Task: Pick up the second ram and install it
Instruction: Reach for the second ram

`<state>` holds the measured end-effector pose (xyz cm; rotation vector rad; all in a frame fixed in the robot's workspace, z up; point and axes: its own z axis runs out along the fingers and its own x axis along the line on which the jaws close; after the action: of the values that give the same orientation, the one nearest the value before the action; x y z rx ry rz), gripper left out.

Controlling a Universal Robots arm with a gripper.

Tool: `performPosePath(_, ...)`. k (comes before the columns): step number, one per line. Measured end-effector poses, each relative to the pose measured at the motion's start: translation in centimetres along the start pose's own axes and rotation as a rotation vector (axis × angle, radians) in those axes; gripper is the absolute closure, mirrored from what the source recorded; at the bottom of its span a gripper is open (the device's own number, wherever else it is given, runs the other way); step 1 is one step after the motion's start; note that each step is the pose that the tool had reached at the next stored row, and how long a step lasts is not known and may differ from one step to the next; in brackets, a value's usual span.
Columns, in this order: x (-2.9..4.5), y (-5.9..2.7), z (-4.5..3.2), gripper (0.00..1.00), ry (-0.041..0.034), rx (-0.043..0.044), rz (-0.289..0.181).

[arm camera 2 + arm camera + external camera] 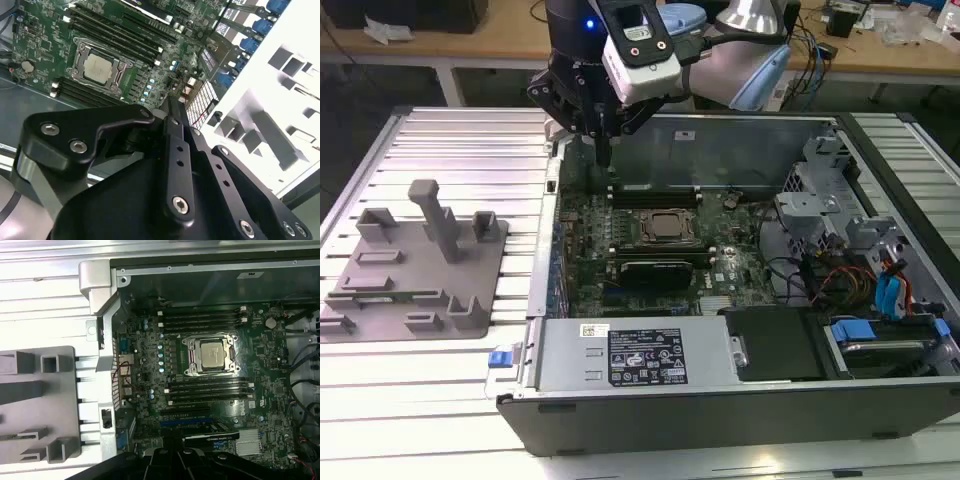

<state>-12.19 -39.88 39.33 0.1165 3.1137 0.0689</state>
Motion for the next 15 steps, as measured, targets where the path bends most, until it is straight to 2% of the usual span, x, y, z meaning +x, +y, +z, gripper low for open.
performPosePath(11,0.0,0.0,0.0,0.92,0.0,0.0,0.0)
performPosePath(15,0.35,-0.02,-0.01,0.92,0.0,0.0,0.0)
